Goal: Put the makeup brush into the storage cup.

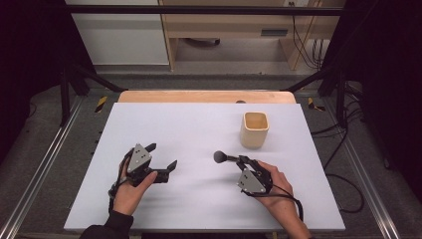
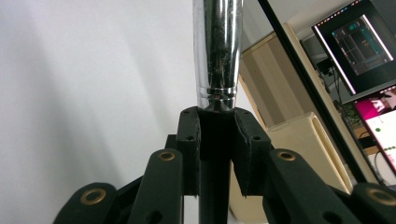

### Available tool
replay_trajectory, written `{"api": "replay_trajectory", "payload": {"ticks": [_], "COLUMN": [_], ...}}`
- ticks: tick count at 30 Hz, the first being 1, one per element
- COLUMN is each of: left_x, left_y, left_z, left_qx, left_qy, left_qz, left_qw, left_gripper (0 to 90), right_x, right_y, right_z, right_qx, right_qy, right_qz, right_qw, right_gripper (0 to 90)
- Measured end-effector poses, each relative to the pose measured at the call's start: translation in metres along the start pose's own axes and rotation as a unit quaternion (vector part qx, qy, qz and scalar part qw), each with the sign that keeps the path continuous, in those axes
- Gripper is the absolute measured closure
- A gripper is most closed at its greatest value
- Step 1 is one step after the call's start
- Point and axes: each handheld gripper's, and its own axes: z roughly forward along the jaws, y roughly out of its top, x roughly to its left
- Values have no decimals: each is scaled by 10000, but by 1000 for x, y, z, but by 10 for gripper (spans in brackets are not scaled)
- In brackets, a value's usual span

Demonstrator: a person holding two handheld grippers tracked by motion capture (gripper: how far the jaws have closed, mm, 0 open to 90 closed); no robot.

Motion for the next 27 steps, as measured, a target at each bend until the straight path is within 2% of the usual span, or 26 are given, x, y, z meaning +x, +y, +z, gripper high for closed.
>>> {"api": "replay_trajectory", "payload": {"ticks": [6, 10, 12, 16, 21, 24, 27], "left_x": [2, 2, 3, 6, 10, 10, 10], "left_y": [-11, -16, -19, -25, -34, -35, -37], "left_z": [-5, -9, -11, -16, -22, -23, -23], "left_qx": [-267, -563, -572, -627, -614, -648, -653], "left_qy": [62, 188, 188, 247, 247, 228, 186], "left_qz": [22, 45, 66, -16, -102, -128, -125], "left_qw": [9996, 9982, 9982, 9977, 9978, 9976, 9976], "left_gripper": [53, 53, 54, 54, 51, 48, 43], "right_x": [-11, -21, -26, -34, -51, -59, -67], "right_y": [2, 3, 4, 7, 15, 18, 19], "right_z": [-1, -1, -1, 0, 0, 0, 1], "right_qx": [-143, -278, -292, -314, -460, -508, -597], "right_qy": [56, 44, -2, 26, -58, -103, -125], "right_qz": [540, 1028, 1169, 1385, 1707, 1779, 1985], "right_qw": [9984, 9943, 9927, 9899, 9842, 9827, 9782], "right_gripper": [743, 743, 743, 743, 743, 743, 743]}}
